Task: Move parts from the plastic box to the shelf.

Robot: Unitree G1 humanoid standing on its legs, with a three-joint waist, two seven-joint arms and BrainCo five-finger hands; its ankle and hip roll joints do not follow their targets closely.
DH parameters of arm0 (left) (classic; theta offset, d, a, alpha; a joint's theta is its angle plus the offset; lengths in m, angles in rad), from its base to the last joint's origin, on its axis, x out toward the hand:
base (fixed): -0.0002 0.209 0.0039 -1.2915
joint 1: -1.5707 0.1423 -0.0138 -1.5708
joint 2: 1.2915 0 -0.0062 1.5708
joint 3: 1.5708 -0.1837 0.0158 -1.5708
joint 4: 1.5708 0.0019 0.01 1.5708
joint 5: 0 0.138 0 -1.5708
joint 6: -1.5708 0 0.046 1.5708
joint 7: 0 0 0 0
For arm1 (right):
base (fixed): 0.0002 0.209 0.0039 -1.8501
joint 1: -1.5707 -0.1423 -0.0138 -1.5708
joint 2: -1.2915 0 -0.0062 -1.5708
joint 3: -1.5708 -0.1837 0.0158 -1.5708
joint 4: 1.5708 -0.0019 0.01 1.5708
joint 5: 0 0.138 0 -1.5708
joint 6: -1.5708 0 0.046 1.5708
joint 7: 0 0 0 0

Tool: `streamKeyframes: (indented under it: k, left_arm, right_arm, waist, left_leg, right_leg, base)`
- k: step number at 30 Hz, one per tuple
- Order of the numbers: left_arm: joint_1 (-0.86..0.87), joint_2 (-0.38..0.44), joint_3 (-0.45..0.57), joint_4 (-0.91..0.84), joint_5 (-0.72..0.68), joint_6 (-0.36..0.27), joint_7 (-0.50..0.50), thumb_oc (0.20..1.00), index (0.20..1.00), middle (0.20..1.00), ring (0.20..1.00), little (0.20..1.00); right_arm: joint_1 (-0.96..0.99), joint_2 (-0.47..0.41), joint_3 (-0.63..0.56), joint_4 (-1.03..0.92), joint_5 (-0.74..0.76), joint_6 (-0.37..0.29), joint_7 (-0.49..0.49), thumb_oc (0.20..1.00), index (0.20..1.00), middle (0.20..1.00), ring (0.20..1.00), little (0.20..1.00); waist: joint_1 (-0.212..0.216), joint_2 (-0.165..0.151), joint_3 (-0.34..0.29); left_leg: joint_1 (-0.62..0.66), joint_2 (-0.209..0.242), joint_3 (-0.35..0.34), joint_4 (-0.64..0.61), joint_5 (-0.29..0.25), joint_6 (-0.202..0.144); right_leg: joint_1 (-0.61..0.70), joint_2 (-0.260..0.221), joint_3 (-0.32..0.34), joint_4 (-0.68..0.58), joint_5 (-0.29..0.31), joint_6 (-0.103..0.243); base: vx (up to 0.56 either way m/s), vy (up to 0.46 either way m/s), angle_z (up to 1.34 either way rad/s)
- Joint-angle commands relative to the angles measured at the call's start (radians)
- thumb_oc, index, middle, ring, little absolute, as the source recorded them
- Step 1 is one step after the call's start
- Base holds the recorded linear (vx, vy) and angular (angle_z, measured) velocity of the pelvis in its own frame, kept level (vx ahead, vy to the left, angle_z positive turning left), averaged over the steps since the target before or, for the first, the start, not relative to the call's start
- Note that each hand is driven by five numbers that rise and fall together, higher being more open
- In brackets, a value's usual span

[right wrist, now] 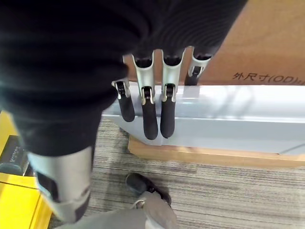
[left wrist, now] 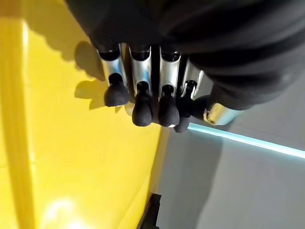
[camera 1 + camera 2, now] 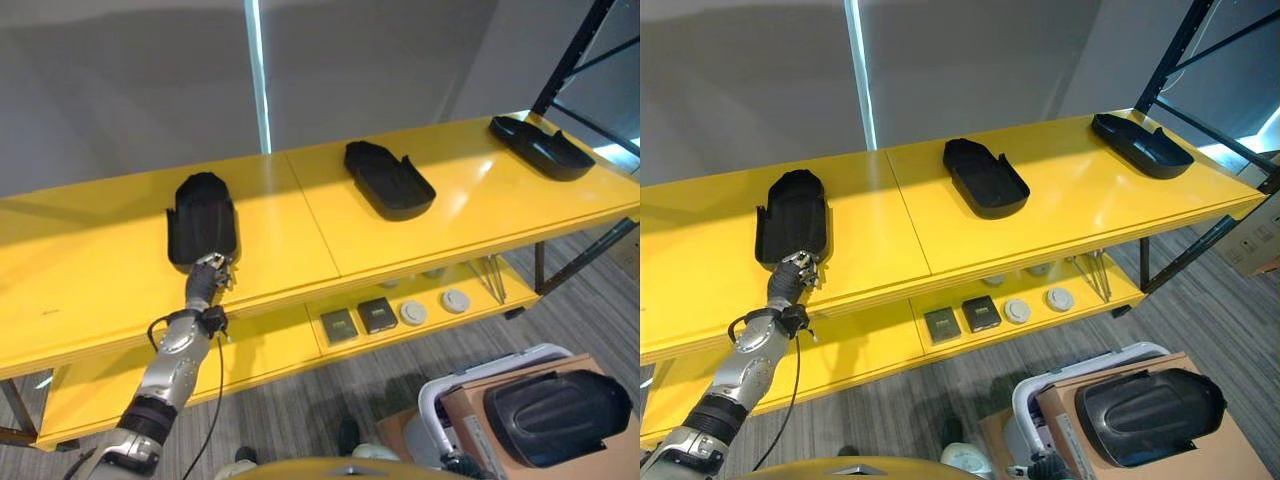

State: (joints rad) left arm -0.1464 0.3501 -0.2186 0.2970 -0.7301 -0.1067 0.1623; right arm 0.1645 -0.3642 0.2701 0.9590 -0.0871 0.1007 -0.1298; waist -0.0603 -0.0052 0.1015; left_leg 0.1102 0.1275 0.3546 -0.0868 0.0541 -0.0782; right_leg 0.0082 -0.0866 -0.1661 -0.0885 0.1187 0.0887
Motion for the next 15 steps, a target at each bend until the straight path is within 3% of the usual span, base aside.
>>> streamKeyframes:
  k: [1, 3, 8, 15]
  left_arm:
    - [-0.060, -0.011, 0.054, -0.024, -0.019, 0.014, 0.021, 0.200, 0.200, 0.200, 0.200, 0.200]
    - [-0.070, -0.007, 0.060, 0.016, -0.005, 0.044, 0.062, 0.200, 0.200, 0.200, 0.200, 0.200]
    - [-0.103, 0.000, 0.061, 0.124, 0.042, 0.028, 0.087, 0.200, 0.200, 0.200, 0.200, 0.200]
    - [-0.122, 0.020, 0.036, 0.105, 0.083, -0.034, -0.015, 0.200, 0.200, 0.200, 0.200, 0.200]
  right_arm:
    - [0.007, -0.004, 0.017, 0.013, -0.019, 0.023, 0.033, 1.000, 1.000, 1.000, 1.000, 1.000]
    - [0.004, -0.007, 0.017, 0.014, -0.020, 0.021, 0.038, 1.000, 1.000, 1.000, 1.000, 1.000]
    - [0.005, -0.005, 0.031, 0.007, -0.022, 0.030, 0.034, 1.000, 1.000, 1.000, 1.000, 1.000]
    - [-0.003, -0.007, 0.037, 0.023, -0.018, 0.016, 0.028, 1.000, 1.000, 1.000, 1.000, 1.000]
  waist:
    - [-0.012, 0.023, 0.041]
    - [-0.013, 0.024, 0.039]
    - [-0.023, 0.023, 0.038]
    - [-0.022, 0.023, 0.048]
  left_leg:
    - [-0.012, 0.048, -0.030, 0.041, -0.057, 0.000]
    - [-0.012, 0.047, -0.031, 0.041, -0.056, -0.001]
    - [-0.013, 0.048, -0.027, 0.044, -0.056, -0.001]
    - [-0.017, 0.049, -0.028, 0.044, -0.057, 0.000]
  right_leg:
    - [0.053, -0.071, 0.007, 0.026, -0.082, 0.067]
    - [0.053, -0.071, 0.006, 0.028, -0.083, 0.069]
    - [0.052, -0.073, 0.010, 0.031, -0.085, 0.072]
    - [0.044, -0.072, 0.014, 0.033, -0.086, 0.070]
  base:
    - [0.00, 0.000, 0.00]
    - [0.00, 0.000, 0.00]
    - [0.00, 0.000, 0.00]
    - [0.00, 0.000, 0.00]
